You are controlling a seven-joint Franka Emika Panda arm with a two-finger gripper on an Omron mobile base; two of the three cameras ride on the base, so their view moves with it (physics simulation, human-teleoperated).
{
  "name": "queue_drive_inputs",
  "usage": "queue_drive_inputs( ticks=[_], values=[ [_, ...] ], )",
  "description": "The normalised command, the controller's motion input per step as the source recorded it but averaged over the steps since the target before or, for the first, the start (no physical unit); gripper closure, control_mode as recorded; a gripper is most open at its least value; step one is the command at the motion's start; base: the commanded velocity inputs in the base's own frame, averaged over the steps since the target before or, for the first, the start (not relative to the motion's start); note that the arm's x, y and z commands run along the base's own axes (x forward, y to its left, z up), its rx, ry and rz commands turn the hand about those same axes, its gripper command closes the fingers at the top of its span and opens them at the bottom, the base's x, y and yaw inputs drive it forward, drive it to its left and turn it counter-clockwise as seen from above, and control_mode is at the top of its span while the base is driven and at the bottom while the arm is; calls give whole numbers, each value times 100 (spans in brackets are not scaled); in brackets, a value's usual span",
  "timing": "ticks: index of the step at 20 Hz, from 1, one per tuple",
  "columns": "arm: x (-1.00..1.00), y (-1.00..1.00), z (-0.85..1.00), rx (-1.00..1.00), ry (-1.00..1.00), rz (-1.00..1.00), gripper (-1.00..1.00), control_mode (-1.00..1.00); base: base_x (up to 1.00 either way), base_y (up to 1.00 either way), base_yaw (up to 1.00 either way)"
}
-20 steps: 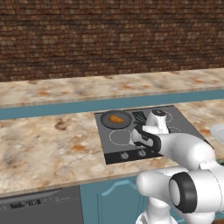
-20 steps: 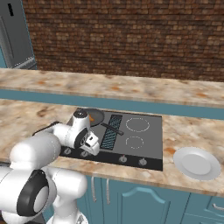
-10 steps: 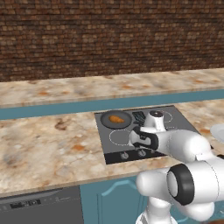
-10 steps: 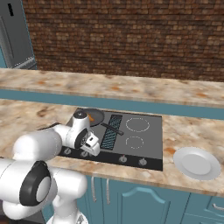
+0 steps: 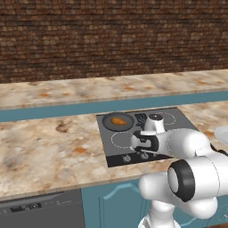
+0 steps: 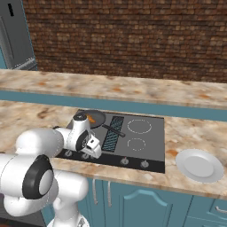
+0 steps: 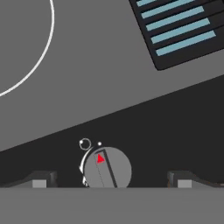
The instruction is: Pick the croissant and place it on the pan. Then turn on the stove to warm the croissant.
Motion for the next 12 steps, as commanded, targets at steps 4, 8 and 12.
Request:
queue_drive_inputs(
  ticks=[4, 8, 12],
  values=[
    [0, 0, -17, -3, 0, 0, -100, -100, 0, 0, 0],
    [0, 0, -18, -2, 0, 0, -100, -100, 0, 0, 0],
    [1, 0, -19, -2, 0, 0, -100, -100, 0, 0, 0]
  ],
)
